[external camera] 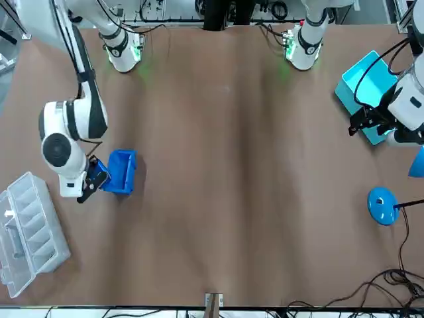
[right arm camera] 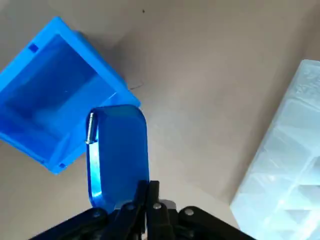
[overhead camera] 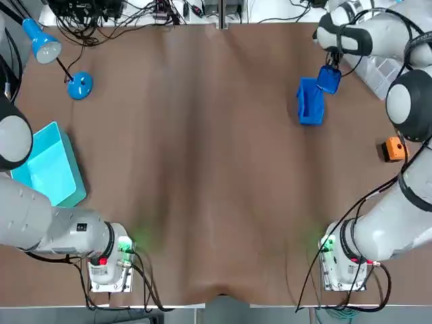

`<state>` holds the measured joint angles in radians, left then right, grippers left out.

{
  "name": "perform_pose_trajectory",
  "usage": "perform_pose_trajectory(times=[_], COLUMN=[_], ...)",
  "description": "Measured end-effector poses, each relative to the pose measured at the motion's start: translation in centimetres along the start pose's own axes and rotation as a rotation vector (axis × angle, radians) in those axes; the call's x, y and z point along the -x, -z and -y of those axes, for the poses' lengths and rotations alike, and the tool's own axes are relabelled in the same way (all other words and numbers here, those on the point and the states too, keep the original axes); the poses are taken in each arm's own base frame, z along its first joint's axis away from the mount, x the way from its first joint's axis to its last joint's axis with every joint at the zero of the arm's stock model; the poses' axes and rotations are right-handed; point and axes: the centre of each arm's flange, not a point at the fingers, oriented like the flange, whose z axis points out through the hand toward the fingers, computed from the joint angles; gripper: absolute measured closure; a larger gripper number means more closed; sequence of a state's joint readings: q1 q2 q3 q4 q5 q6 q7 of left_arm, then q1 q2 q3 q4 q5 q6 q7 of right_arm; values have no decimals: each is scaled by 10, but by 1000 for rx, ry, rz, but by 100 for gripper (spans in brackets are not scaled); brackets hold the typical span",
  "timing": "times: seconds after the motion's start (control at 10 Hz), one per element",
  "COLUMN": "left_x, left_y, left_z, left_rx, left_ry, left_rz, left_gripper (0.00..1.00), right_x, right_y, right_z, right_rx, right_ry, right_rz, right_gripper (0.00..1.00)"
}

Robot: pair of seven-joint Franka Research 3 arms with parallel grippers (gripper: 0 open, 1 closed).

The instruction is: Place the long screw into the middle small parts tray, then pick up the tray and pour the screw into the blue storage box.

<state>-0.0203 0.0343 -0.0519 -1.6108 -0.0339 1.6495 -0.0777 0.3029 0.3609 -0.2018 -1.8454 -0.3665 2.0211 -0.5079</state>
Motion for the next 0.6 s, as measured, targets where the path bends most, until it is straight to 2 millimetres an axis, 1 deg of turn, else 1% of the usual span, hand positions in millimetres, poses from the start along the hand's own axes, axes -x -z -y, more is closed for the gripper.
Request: perform_pose_trajectory(times=[0.2,0.3,0.4,0.6], left_x=[0,0,0,0], left_y=[0,0,0,0], left_z=[0,0,0,0], left_rx=[0,0,0,0], left_ry=[0,0,0,0], left_rz=[0,0,0,0], left_gripper=[0,0,0,0], right_x=[-18,-25,-27,-26], right_y=[7,9,11,10], right_z=[29,41,45,45], right_rx=[84,99,106,114], right_ry=[-27,-36,-40,-60], right_rz=[41,48,49,63], right_gripper=[97,97,97,97])
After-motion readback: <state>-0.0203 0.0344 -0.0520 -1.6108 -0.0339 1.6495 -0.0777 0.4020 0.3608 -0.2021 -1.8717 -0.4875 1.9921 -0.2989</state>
